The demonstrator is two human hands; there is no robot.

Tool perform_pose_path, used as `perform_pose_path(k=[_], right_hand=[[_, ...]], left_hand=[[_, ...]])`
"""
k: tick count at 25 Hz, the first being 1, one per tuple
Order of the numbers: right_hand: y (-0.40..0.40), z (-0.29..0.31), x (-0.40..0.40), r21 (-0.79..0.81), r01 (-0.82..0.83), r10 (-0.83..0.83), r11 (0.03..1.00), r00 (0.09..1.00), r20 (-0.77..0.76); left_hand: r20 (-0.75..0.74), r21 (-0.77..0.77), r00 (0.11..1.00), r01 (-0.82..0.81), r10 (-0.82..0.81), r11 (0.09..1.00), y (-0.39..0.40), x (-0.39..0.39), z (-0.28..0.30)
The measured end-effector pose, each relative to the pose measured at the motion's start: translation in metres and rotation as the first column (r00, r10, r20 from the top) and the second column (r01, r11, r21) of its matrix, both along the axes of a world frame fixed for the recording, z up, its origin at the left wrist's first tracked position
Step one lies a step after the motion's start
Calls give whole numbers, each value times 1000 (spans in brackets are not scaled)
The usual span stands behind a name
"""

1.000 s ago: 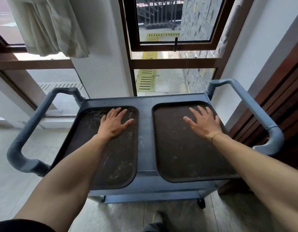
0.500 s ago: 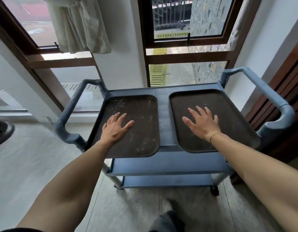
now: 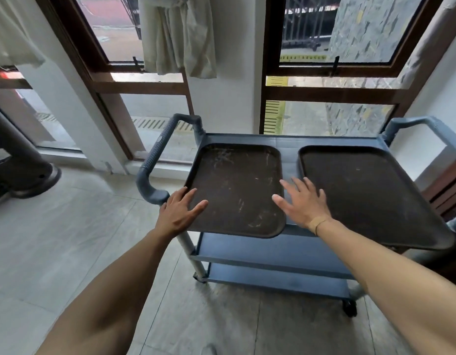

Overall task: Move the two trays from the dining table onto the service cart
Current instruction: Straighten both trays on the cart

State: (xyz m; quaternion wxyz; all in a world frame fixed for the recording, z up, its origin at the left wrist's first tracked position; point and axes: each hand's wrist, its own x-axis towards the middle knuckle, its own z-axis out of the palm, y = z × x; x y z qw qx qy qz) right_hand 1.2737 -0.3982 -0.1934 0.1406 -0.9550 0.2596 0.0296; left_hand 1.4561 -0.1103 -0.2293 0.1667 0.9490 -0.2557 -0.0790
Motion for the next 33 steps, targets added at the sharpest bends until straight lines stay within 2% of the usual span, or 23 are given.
perform_pose_path(k=[5,9,13,19,25,33], right_hand=[[48,-34,32,-20,-53,50,998,992,-118],[72,-53,39,-4,-51,50,999,987,-153],[87,-69,45,13,-26,28,1000,982,-189],[104,-89,52,14,8,-5,1000,973,-233],[110,-105,55,15,14,-9,1000,965,-262],[112,-117,54,-16,44,-47,999,960,-276]], left_hand=[[-78,11,996,48,-47,999,29,20,-20],[-68,84,983,174,-169,981,35,23,-41],[-114,74,968,233,-224,970,33,28,-58],[-43,170,932,363,-361,916,28,25,-69],[-60,210,919,392,-389,896,20,22,-77],[11,256,905,409,-426,876,17,27,-89]])
